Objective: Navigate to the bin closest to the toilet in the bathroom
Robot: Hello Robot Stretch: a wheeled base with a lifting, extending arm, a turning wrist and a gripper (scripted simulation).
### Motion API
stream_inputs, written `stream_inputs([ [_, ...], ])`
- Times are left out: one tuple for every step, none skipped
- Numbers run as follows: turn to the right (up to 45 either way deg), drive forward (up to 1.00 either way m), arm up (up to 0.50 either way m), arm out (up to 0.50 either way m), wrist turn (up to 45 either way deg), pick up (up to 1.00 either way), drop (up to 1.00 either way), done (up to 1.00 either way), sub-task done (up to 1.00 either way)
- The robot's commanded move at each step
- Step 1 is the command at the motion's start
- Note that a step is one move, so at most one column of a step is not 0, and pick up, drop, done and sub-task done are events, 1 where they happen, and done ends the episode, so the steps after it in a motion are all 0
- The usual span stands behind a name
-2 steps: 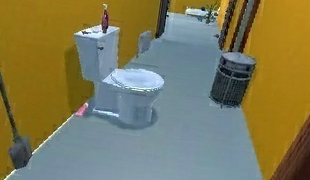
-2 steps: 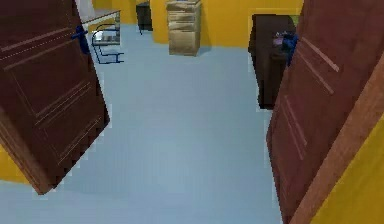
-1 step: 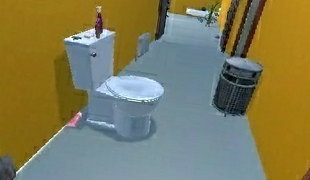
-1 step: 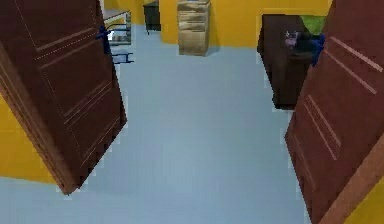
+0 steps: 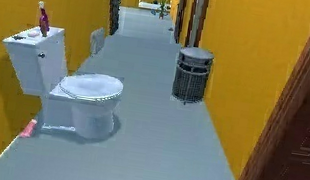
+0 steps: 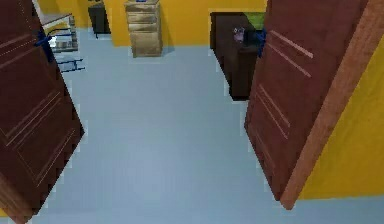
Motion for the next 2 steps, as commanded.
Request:
stream_inputs([
  [0.0, 1.00, 0.00, 0.00, 0.0, 0.00, 0.00, 0.00, 0.00],
  [0.0, 0.10, 0.00, 0.00, 0.0, 0.00, 0.00, 0.00, 0.00],
])
